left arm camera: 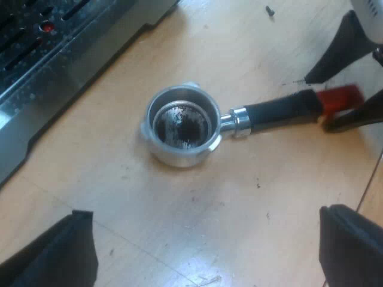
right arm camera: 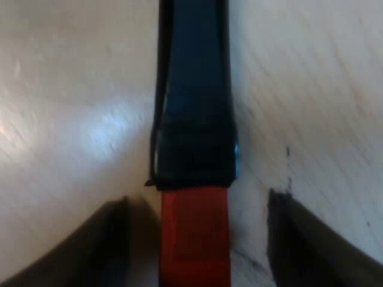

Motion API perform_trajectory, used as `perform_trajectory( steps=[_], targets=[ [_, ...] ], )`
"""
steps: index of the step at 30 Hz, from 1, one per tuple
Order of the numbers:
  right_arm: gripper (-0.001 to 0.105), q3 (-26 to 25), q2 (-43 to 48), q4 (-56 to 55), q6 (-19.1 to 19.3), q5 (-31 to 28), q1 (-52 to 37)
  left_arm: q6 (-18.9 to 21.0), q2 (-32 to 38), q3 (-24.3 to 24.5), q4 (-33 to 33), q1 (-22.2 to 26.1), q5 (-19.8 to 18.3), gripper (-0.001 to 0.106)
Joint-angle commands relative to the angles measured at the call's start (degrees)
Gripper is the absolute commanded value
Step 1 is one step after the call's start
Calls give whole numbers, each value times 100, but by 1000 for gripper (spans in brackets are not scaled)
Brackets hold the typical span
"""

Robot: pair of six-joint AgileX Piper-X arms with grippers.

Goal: Grind coffee beans and then tamp

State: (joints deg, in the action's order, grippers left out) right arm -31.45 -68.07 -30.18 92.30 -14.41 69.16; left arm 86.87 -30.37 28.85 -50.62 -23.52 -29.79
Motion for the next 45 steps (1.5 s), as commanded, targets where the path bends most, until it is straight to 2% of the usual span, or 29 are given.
perform_trajectory(
  steps=[1, 5, 10, 13, 15, 19, 22, 25, 27, 29, 34, 39, 42, 45],
  targets=[
    [58, 1, 20, -222, -12, 10, -33, 3, 8, 31, 27, -26, -88, 78],
    [58, -112, 39, -768, -12, 10, -33, 20, 8, 31, -10, -26, -63, 78],
    [63, -535, 263, -1775, 118, -14, -33, 21, 98, 31, -241, -26, 356, 78],
    [68, -787, 563, -2258, 221, -30, -33, 21, 277, 115, -621, -26, 476, 78],
    [69, -1019, 890, -2491, 264, -30, -33, 21, 480, 251, -991, -26, 720, 78],
    [69, -1314, 1402, -2411, 320, 19, 70, 59, 745, 520, -1474, -26, 1047, 78],
    [69, -1440, 1815, -1896, 469, 26, 368, 299, 796, 767, -1855, 21, 1123, 78],
    [69, -1437, 2098, -1077, 721, -124, 778, 670, 796, 895, -1939, 19, 1176, 78],
    [69, -1437, 2128, -514, 878, -385, 1088, 1032, 796, 958, -1911, 19, 1490, 78],
    [69, -1379, 2081, -49, 1048, -398, 1210, 1232, 796, 962, -1883, 19, 1698, 78],
    [69, -1036, 1802, 1135, 1062, -381, 1277, 1483, 544, 962, -1874, 19, 1893, 78],
    [69, -621, 1378, 2377, 1021, -381, 1277, 1680, -87, 962, -1753, 19, 2089, 78],
    [69, -466, 1134, 2713, 871, -532, 1277, 1678, -437, 962, -1536, 19, 2360, 78],
    [69, -417, 944, 2842, 764, -644, 1277, 1678, -843, 962, -1356, 19, 2432, 78]
  ],
)
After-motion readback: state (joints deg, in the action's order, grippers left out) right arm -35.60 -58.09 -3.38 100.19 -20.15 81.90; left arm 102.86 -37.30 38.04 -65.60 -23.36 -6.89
